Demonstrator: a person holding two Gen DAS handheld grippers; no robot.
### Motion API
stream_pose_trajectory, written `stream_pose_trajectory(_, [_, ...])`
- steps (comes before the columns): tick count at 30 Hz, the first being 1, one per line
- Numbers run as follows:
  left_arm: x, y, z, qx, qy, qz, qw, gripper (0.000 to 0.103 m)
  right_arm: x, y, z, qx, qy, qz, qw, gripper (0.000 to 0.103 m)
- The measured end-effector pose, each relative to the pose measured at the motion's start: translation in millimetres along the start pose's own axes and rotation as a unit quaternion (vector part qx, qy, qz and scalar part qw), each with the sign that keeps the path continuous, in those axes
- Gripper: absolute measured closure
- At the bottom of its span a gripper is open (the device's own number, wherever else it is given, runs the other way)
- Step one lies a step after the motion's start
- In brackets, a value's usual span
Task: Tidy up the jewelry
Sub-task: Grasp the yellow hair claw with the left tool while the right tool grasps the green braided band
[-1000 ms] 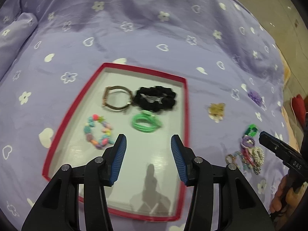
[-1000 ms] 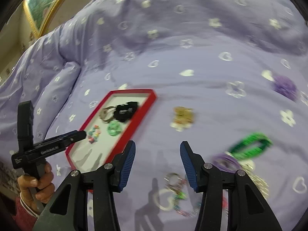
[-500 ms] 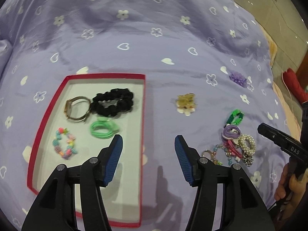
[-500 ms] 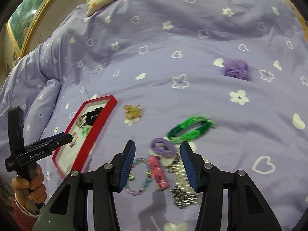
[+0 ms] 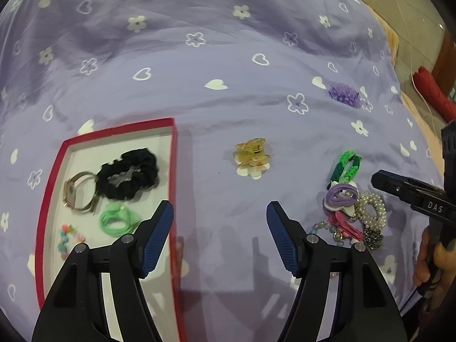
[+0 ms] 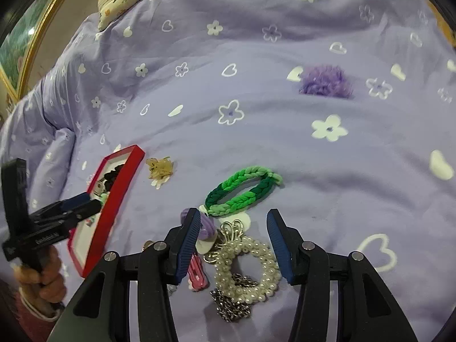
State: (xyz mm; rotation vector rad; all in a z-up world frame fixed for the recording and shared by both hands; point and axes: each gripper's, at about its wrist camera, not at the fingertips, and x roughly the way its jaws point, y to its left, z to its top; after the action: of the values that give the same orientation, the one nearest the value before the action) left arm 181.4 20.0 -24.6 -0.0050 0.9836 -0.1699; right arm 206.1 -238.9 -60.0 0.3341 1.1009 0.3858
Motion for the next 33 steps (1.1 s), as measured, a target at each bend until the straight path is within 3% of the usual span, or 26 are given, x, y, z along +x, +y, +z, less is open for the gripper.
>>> stream_pose_trajectory(8, [31.9,-12.3,17.5,0.027,0.018,0.001,0.9995,0.033,36.8,0.6,10.7,0.016,0.036,0.02,0.999,0.052])
stream_pose_trajectory(13, [53.5,-18.3,31.7,0.037,0.028,-0.003,0.9989,0.03,51.8,1.5,20.2,0.016,0.034,0.011,0.999,0.052])
stream_pose_trajectory(19, [79.4,-20.8,45.7,0.015,0.044,-0.017,0.9988,0.029,63.1,2.2,31.4,0.007,0.024,-0.004,1.0,0.055])
stream_pose_trajectory(22, [88.5,-21.4,48.3,0.0,0.046,-0.015,0.9988,0.03,67.7,2.7,35.0,-0.003,0.019,-0.021,1.0,0.075])
stream_pose_trajectory(24, [93.5,-21.0,48.3,-0.007,0.049,-0.018,0.9986,0.04,70.4,1.5,36.8,-0.002,0.019,-0.017,1.0,0.082])
stream_pose_trajectory(25, [95.1,-21.0,48.1,-0.008,0.051,-0.022,0.9984,0.056,70.3,0.7,36.6,-0.002,0.016,-0.016,1.0,0.084])
stream_pose_trajectory(26, [95.5,-20.5,47.7,-0.009,0.052,-0.025,0.9983,0.063,70.1,1.2,36.5,-0.005,0.014,-0.016,1.0,0.086])
stream_pose_trajectory(33, [78.7,-15.5,46.0,-0.013,0.028,-0.037,0.9988,0.064,61.7,0.2,33.9,0.002,-0.001,0.002,1.0,0.092])
